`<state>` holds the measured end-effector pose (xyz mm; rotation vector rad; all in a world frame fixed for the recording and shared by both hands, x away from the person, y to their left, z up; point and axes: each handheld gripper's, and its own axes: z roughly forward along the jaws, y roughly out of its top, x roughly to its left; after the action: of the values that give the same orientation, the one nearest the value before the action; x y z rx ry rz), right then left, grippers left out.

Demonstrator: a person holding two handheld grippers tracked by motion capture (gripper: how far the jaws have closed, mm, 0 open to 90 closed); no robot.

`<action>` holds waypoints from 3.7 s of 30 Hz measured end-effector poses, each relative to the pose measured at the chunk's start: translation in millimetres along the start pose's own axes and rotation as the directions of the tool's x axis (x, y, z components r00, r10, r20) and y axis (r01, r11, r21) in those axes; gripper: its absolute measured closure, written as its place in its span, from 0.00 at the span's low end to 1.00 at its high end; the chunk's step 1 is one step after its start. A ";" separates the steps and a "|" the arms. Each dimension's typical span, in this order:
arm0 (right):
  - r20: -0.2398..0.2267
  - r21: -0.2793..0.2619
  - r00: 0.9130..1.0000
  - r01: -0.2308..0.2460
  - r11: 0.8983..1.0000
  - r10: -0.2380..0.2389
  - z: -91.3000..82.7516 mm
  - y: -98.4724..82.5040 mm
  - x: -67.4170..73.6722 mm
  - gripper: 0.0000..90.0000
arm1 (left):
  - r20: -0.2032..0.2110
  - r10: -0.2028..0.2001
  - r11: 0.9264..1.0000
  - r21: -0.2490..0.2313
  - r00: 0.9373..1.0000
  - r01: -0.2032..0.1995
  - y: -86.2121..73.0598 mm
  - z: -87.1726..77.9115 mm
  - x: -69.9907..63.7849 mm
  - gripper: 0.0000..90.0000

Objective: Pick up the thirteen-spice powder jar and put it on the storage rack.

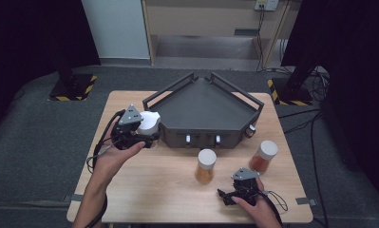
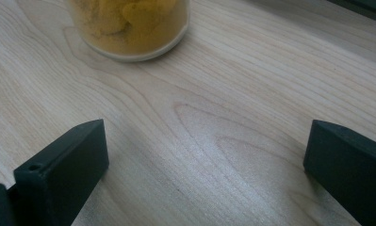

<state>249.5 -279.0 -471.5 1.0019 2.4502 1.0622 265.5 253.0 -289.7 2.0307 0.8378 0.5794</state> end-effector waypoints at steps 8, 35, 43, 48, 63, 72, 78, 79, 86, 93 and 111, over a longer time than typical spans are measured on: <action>0.001 -0.001 1.000 0.000 1.000 0.000 0.1 -0.1 0.1 0.01 | 0.012 0.023 1.000 -0.004 1.000 -0.023 21.7 5.1 1.7 0.33; -0.002 0.000 1.000 -0.001 1.000 0.001 -0.2 0.1 -0.3 0.01 | 0.046 0.034 0.999 -0.034 0.998 -0.033 64.8 50.9 22.2 0.33; -0.002 0.000 1.000 0.001 1.000 -0.001 -0.2 0.0 -0.5 0.01 | 0.034 0.025 0.999 -0.024 0.999 -0.024 74.1 64.5 30.0 0.33; -0.002 0.000 1.000 0.002 1.000 -0.002 -0.2 0.0 -0.6 0.01 | 0.029 0.009 0.999 -0.031 1.000 -0.008 74.4 70.6 37.0 0.33; -0.001 0.000 1.000 0.005 1.000 -0.005 -0.2 -0.1 -0.7 0.01 | 0.029 -0.003 1.000 -0.002 1.000 0.003 73.0 96.2 44.2 0.33; -0.003 0.000 1.000 0.003 1.000 -0.003 -0.2 -0.1 -0.8 0.01 | 0.044 -0.036 0.999 0.018 0.998 0.035 63.2 114.3 45.6 0.33; -0.003 0.000 1.000 0.004 1.000 -0.004 -0.3 -0.1 -0.9 0.01 | 0.048 -0.046 0.999 0.024 0.998 0.045 60.2 117.8 46.7 0.33; -0.003 0.000 1.000 0.003 1.000 -0.003 -0.3 0.0 -0.8 0.01 | 0.050 -0.052 0.998 0.024 0.997 0.051 58.1 118.8 47.0 0.33; -0.005 -0.001 1.000 0.001 1.000 -0.001 -0.2 -0.3 -1.0 0.01 | 0.050 -0.071 0.997 0.036 0.996 0.069 51.0 123.3 49.2 0.33; -0.004 -0.001 1.000 0.002 1.000 -0.002 -0.2 -0.3 -1.0 0.01 | 0.044 -0.083 0.996 0.037 0.996 0.081 46.0 126.3 49.8 0.33; -0.005 -0.001 1.000 0.001 1.000 -0.001 -0.3 -0.2 -1.0 0.01 | 0.041 -0.070 0.996 0.059 0.997 0.068 48.6 127.7 49.6 0.20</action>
<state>250.0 -280.0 -471.4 0.9985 2.4540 1.0660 399.4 201.7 -313.1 2.0500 0.9045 0.4762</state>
